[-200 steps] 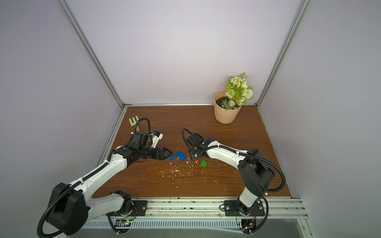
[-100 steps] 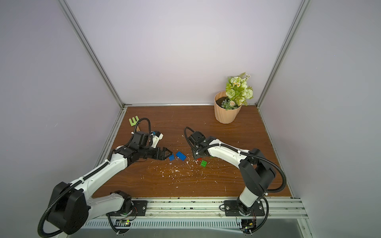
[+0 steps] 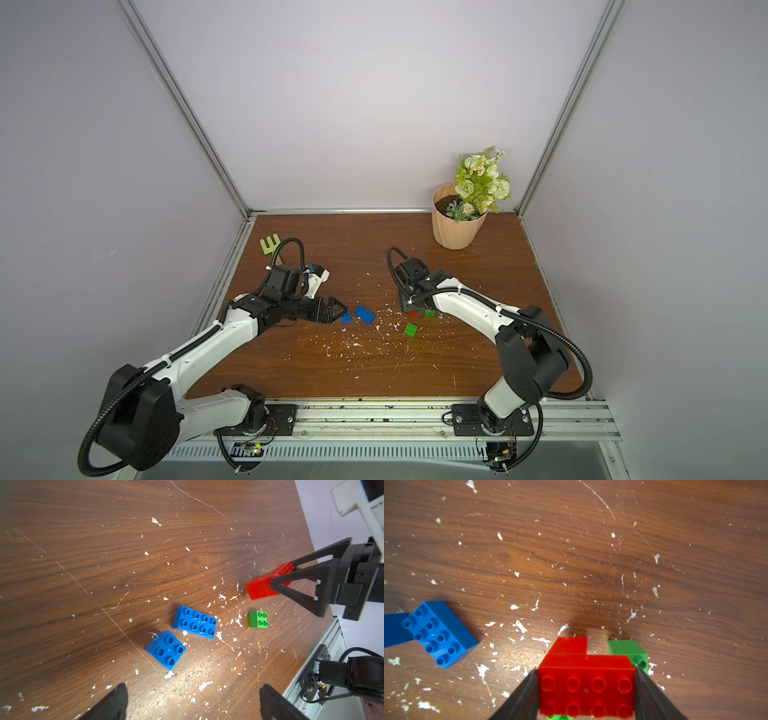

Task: Assemble a giraffe with lego
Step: Assemble the lego brick with the lego brick.

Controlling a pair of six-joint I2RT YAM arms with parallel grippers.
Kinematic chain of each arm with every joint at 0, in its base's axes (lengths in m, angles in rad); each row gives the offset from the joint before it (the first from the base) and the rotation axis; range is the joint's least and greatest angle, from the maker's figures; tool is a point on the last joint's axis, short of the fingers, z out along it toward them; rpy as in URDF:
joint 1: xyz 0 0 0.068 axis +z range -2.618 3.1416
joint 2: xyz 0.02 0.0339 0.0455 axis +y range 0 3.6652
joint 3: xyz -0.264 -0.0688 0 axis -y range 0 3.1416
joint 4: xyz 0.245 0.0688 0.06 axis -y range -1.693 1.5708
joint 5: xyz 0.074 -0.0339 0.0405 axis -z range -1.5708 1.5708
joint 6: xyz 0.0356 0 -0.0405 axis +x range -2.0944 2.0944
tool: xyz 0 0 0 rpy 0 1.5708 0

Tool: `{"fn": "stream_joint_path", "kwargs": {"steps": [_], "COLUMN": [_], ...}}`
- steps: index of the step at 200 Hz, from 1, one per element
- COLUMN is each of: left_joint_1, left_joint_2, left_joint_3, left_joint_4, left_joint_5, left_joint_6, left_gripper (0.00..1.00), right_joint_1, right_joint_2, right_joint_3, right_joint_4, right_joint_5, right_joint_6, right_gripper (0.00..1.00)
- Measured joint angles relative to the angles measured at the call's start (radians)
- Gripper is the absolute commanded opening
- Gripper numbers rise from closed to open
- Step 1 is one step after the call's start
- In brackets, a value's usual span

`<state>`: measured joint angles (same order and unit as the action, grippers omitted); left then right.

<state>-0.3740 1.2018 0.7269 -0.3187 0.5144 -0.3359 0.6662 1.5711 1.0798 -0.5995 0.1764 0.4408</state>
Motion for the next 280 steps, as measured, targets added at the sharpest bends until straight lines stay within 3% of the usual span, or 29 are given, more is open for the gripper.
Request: {"fn": "stream_joint_path", "kwargs": {"steps": [280], "left_joint_1": [0.0], "left_joint_2": [0.0], "left_joint_3": [0.0], "left_joint_4": [0.0], "left_joint_5": [-0.001], "left_joint_6": [0.0], "left_gripper": [0.99], "right_joint_1": [-0.049], "right_joint_2": [-0.039], "right_joint_3": [-0.098], "right_joint_4": [0.077], "right_joint_5": [-0.072], "right_joint_6": [-0.063], "right_gripper": [0.63]}}
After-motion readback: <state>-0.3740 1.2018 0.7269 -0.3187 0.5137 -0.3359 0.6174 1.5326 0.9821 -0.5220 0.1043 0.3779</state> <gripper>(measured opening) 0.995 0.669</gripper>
